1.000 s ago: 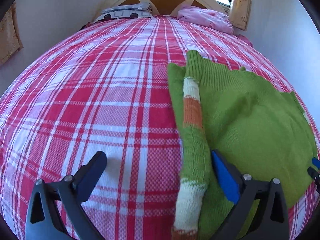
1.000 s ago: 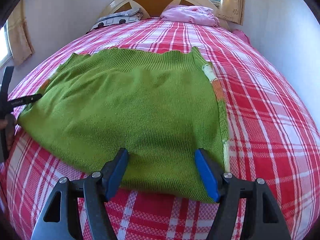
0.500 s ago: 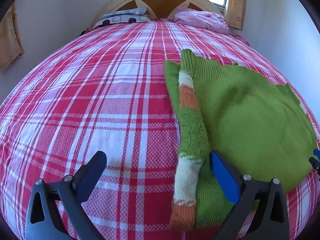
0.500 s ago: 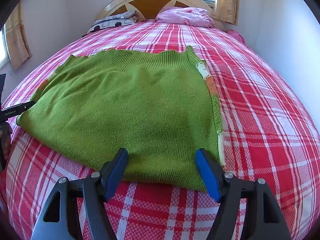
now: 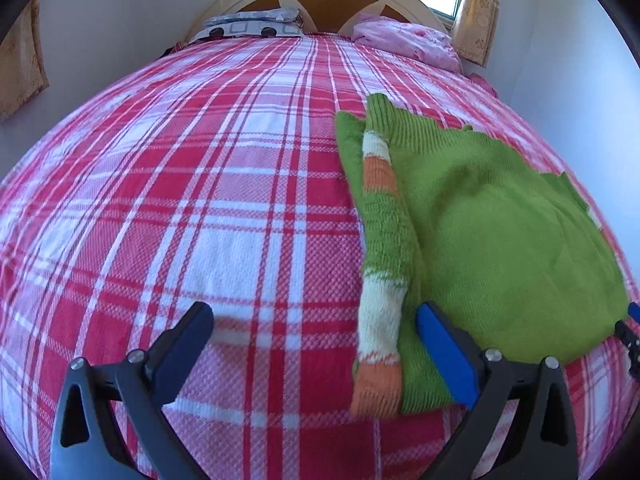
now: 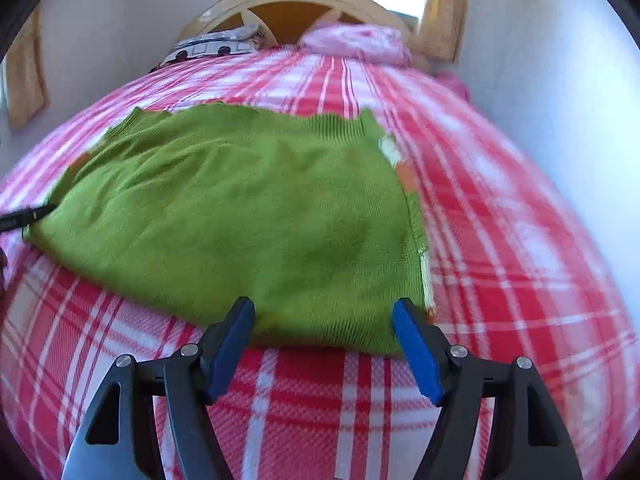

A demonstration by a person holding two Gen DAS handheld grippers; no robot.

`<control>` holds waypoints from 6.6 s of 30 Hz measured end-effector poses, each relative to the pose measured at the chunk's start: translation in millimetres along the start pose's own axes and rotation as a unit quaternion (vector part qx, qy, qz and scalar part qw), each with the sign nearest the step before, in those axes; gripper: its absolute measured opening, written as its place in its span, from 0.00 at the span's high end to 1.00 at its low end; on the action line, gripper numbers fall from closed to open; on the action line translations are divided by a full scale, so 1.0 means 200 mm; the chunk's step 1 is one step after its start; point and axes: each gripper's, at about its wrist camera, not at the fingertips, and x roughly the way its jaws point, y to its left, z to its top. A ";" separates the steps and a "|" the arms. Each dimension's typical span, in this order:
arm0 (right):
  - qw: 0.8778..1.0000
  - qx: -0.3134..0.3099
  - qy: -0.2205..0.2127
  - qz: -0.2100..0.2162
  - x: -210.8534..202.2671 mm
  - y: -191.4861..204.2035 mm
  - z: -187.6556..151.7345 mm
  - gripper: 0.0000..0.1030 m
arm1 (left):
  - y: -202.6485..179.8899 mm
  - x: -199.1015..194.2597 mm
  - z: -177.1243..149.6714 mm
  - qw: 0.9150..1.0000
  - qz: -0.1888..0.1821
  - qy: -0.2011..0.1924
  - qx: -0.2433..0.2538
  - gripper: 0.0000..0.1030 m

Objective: Fold small clothes

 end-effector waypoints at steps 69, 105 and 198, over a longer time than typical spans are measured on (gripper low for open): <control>0.960 -0.269 -0.080 0.026 0.15 1.49 0.25 0.63 | 0.01 0.44 0.57 0.959 -0.277 0.062 0.001 0.42; 0.977 0.017 -0.141 0.159 -0.11 0.38 0.45 0.85 | -0.59 0.10 0.77 0.932 -0.363 0.002 -0.010 0.86; 0.995 0.033 0.005 0.093 0.32 -0.22 0.55 0.55 | -0.99 0.09 0.05 0.966 -0.213 0.014 0.143 0.00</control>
